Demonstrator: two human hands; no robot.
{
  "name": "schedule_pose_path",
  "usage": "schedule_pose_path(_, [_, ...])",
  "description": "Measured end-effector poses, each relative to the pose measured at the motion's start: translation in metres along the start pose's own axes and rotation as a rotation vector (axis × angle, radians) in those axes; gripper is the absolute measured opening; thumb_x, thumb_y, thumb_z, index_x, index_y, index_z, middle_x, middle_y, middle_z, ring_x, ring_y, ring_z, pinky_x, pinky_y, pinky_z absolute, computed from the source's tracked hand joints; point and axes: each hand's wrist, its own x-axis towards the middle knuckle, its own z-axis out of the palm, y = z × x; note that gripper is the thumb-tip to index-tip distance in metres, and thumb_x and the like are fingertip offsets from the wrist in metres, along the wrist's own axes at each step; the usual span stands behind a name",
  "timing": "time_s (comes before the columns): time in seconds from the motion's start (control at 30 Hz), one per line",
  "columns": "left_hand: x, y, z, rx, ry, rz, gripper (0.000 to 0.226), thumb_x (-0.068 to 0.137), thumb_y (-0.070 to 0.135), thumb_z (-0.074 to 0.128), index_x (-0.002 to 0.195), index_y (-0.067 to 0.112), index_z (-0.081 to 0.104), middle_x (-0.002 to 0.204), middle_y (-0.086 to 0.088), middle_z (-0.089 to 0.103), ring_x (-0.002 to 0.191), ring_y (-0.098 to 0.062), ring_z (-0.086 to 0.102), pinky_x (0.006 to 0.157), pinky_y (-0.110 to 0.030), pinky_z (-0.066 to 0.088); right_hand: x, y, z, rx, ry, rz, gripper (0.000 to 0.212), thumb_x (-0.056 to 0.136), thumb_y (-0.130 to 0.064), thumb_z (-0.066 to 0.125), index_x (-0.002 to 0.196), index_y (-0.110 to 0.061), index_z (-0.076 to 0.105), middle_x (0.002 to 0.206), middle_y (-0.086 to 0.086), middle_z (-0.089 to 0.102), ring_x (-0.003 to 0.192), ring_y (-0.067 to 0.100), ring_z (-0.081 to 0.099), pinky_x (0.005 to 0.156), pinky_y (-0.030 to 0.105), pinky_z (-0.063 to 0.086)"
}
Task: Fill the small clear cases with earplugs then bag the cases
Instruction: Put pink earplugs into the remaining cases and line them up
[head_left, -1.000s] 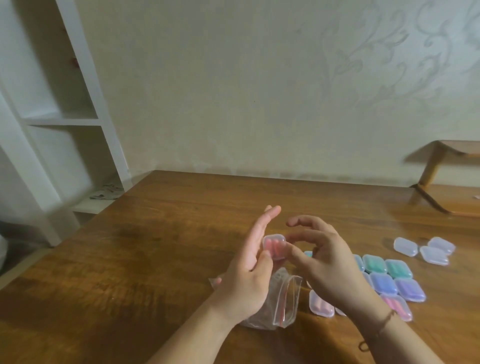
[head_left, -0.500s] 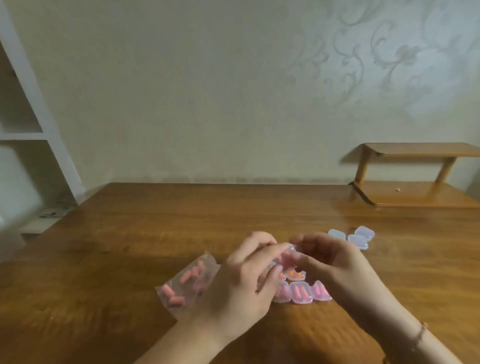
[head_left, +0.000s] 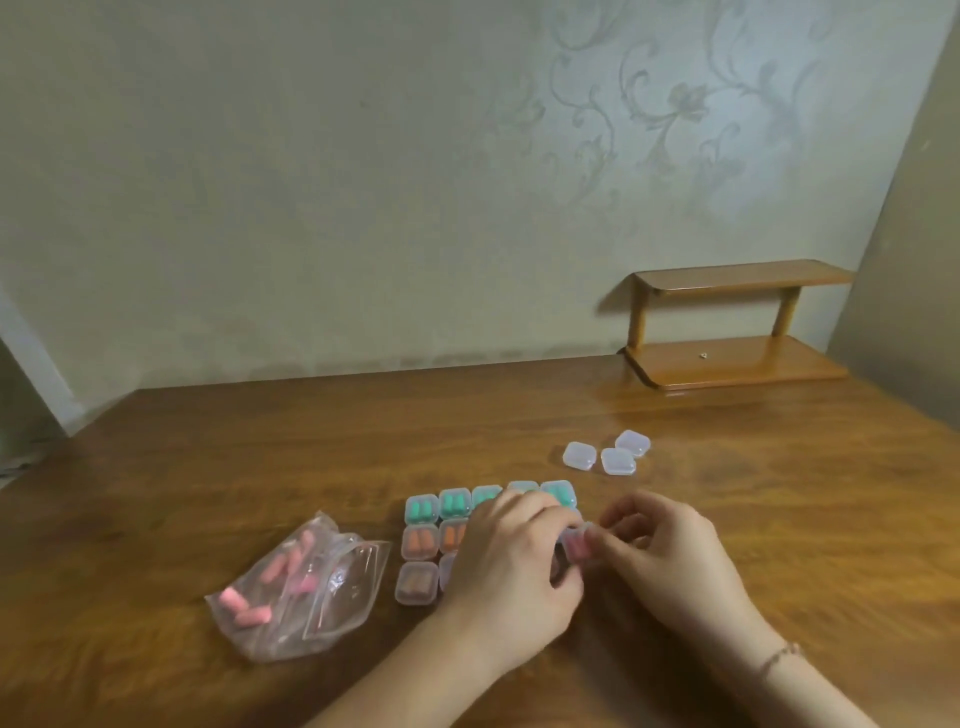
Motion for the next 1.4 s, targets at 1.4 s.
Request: schedule_pose_path(1.4, [0.044,-0.023,-0.040,-0.439,-0.263,-0.126,0.058,0.094,0.034,0.062,0.143,0.046,0.033,0.114,0.023,0.062,0.113,0.004,0.056,0.099,-0.018,0.045,0.027,-0.008,-0.004,0.023,0.162,-0.736,0.018,0.086,-0.011,0.072,0.090,-0.027,0.066,0.080,-0.023,0.061,0.071,-0.004,0.057,0.055,0.011,0.046])
